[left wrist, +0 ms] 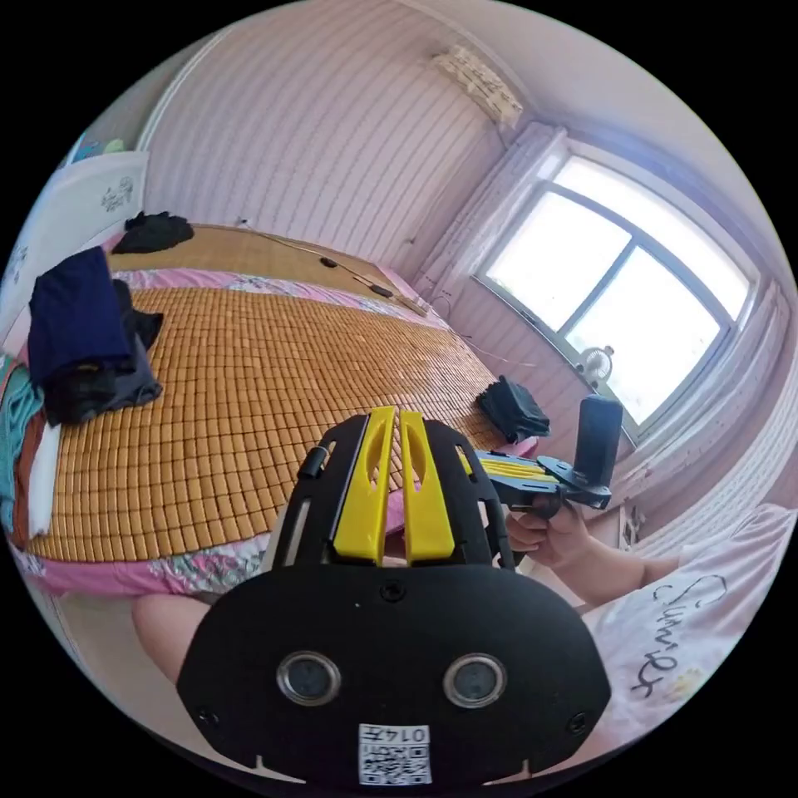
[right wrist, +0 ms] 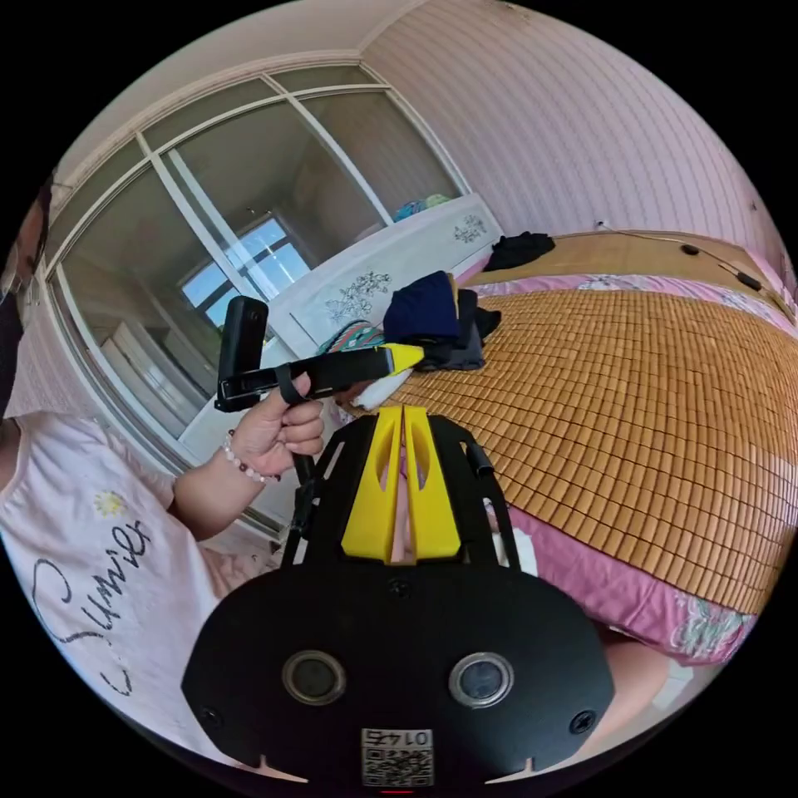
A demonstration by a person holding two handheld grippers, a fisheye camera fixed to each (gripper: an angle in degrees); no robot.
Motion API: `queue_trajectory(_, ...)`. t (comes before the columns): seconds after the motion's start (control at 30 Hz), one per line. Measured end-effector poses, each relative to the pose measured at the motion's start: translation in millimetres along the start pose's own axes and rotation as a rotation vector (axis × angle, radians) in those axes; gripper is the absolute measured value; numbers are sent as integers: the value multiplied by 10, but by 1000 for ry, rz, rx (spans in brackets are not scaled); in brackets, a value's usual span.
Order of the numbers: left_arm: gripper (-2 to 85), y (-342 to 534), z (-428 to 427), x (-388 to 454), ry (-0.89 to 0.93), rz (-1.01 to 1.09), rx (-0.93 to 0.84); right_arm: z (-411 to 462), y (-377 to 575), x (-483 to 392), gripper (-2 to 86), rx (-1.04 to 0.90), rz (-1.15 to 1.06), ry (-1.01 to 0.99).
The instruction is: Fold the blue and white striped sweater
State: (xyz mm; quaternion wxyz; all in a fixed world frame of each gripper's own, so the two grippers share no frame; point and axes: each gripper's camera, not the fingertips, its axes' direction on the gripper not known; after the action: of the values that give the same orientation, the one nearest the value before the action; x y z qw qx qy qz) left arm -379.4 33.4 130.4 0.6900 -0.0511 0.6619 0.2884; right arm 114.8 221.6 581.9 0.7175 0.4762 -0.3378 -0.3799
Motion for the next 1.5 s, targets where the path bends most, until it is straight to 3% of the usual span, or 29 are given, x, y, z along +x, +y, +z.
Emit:
queue_trajectory(0.4, -10, 1153, -2851, -1559, -171, -342, 355, 2088, -484, -1050, -3, -211, -98, -346)
queue_trajectory(0.67, -9, 1719, -4126, -2382, -271, -480, 474, 3243, -561, -1668, -3, -313, -162, -393)
queue_trajectory(0.87, -1, 1823, -4786, -2793, -424, -458, 478, 3959, -555, -2187, -4, -338, -353, -277)
queue_trajectory(1.03, 36, 1746, -5160, -3112, -535, -412, 459, 4474, -410, -2744, -4, -281, -697, -62)
queue_trajectory(1.27, 85, 1613, -5465, -3561, -609, -454, 528, 5187, -433, -2952, 8, -307, -805, 3)
queue_trajectory(1.5, 113, 1335, -5714, -4036, -665, -498, 570, 6094, -700, -2995, 95, -365, -828, 204)
